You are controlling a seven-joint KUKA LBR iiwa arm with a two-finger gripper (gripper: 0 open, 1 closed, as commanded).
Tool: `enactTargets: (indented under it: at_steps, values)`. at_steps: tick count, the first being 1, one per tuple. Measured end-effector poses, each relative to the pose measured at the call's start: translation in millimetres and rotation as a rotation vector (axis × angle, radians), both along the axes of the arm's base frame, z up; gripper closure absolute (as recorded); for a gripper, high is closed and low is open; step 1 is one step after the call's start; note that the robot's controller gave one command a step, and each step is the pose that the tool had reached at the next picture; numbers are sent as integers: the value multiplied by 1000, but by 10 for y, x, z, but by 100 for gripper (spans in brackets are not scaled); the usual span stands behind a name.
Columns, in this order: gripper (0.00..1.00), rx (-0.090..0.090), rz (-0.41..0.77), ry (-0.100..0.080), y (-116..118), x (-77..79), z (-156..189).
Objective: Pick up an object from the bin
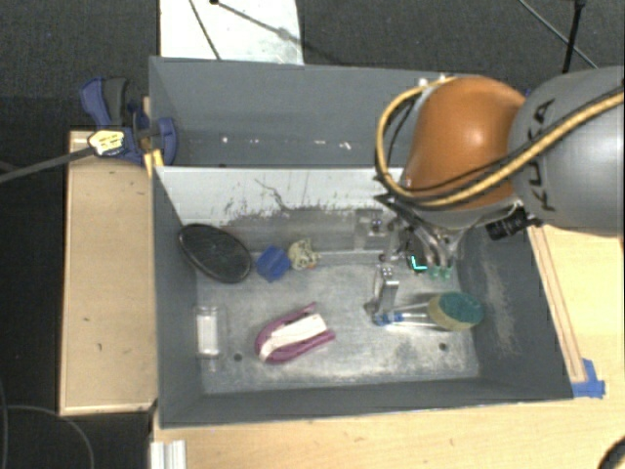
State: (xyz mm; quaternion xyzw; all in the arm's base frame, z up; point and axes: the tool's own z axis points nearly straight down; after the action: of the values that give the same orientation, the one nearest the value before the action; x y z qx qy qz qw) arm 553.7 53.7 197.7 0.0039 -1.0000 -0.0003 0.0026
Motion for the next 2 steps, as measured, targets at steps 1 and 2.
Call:
enactTargets:
  at_steps: [1, 2]
  values:
    - [0, 3, 398, -4, 813, -244, -542]
    - [0, 1, 524, -2, 901, -464, -529]
